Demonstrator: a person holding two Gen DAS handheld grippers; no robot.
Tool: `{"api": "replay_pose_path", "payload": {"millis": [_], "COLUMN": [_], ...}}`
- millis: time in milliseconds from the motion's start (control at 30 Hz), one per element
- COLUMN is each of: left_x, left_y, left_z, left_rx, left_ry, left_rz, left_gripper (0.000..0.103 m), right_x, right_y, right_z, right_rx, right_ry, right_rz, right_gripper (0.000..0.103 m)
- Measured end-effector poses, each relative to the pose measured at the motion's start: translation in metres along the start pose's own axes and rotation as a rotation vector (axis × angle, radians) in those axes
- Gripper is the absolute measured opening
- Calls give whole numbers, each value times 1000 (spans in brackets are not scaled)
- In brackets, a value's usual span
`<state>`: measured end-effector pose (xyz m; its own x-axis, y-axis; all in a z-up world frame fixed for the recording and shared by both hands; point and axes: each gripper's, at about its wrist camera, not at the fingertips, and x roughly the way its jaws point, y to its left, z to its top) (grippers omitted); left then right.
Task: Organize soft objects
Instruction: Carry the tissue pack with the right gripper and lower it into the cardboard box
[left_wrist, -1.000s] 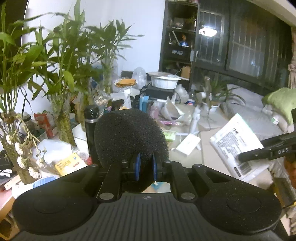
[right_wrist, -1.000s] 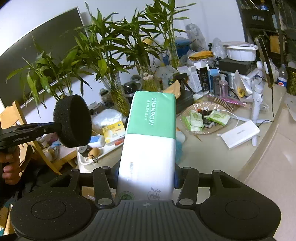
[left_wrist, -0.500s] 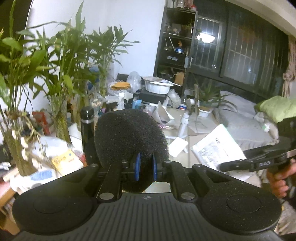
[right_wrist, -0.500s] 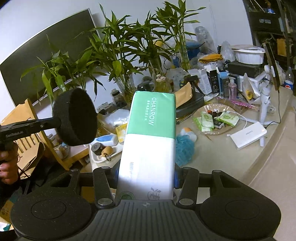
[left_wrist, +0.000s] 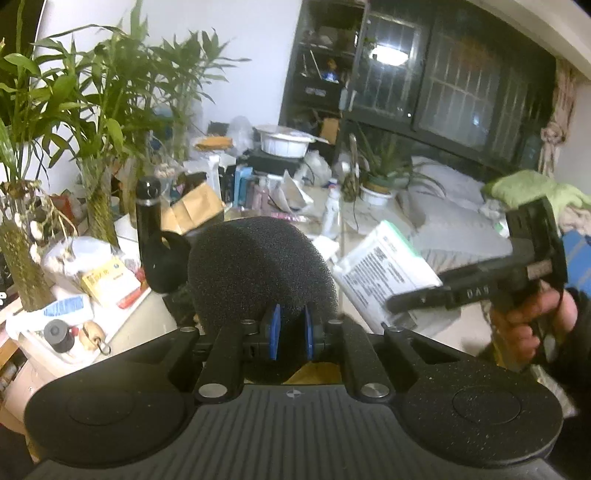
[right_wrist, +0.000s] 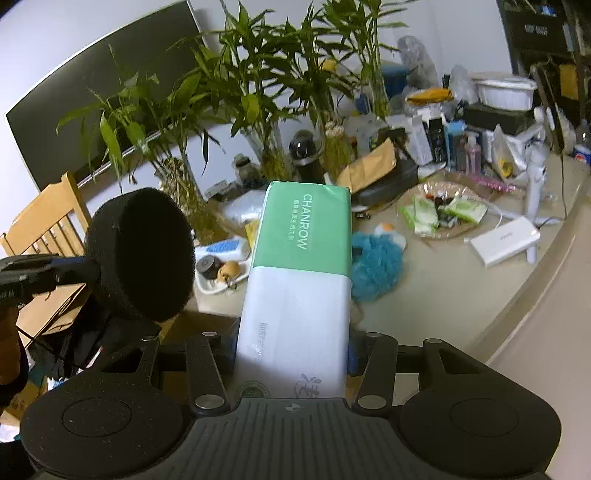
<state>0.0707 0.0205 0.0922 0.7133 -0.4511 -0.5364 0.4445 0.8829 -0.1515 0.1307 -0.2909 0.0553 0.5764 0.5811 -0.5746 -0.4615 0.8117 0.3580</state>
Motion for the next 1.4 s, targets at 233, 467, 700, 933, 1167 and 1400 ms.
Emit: {"api": "replay_pose_path", "payload": {"millis": [233,467,700,933,1167,1400], "left_x": [15,34,31,20,15,18], "left_y": [4,9,4,8,14,15], "left_z": [-34,-60,-78,-82,-81,-81], "left_rx": [-25,-4,28,-43,-94,-101], "left_ry": [89,150,134,101,86,97], "left_rz": [-6,43,113,145,170,192], "left_gripper": [14,17,55,62,62,62], "right_x": [13,23,31,37,40,47], "right_y": [0,4,7,2,7,18], "right_z": [-17,-26,-33,-39,-38,-36], "right_rx": [11,18,19,43,36,16], "right_ry": [39,69,107,129,144,179], "right_rz": [10,11,2,-20,-29,-42], "right_gripper": [52,52,52,52,52,54]}}
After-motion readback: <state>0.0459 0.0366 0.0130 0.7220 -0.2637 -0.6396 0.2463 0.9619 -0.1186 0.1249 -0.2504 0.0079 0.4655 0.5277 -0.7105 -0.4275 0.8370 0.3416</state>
